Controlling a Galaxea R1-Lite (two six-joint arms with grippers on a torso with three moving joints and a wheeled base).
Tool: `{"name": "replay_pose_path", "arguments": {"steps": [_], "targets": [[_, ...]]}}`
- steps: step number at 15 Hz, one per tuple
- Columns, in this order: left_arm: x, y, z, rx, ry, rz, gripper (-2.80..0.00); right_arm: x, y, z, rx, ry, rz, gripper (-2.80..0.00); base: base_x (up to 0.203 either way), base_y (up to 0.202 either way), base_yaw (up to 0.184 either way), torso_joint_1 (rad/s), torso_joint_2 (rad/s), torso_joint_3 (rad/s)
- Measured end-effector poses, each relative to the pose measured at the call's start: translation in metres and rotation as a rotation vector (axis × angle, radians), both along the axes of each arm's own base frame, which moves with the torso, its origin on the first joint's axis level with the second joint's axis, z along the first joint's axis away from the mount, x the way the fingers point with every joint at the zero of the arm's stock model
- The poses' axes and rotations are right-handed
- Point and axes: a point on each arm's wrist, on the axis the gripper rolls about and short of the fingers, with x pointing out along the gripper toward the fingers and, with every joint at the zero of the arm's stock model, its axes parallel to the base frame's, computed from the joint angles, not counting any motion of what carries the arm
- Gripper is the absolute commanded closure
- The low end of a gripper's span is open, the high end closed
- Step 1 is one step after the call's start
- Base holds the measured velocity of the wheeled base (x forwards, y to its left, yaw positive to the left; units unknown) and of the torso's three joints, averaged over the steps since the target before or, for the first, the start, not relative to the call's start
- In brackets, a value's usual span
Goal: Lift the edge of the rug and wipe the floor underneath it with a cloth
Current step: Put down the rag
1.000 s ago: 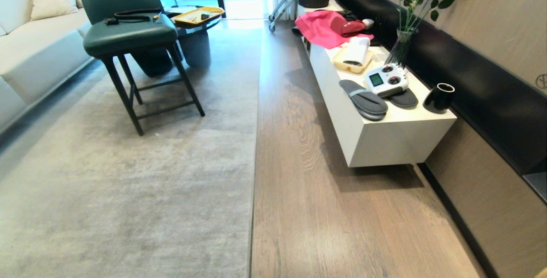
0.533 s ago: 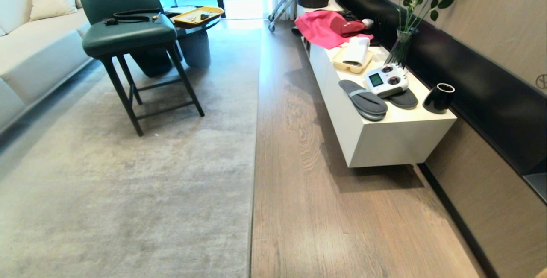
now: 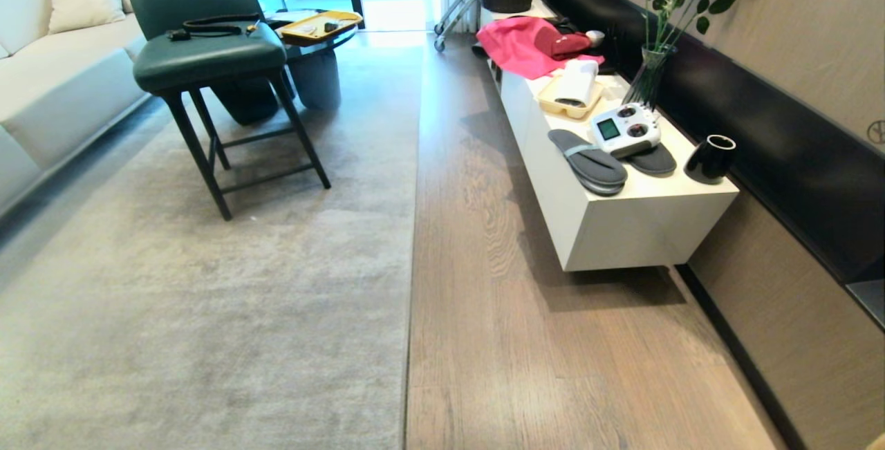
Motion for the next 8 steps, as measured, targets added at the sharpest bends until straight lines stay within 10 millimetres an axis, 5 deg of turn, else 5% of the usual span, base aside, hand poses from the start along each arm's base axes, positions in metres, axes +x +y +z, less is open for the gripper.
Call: {"name": "replay_pose_path", "arguments": {"steps": [8], "targets": [[0.0, 0.0, 0.0, 0.002, 0.0, 0.0, 0.0, 0.0, 0.0, 0.0, 0.0, 0.0, 0.0, 0.0, 0.0, 0.0, 0.0, 0.0, 0.0, -0.064]]}}
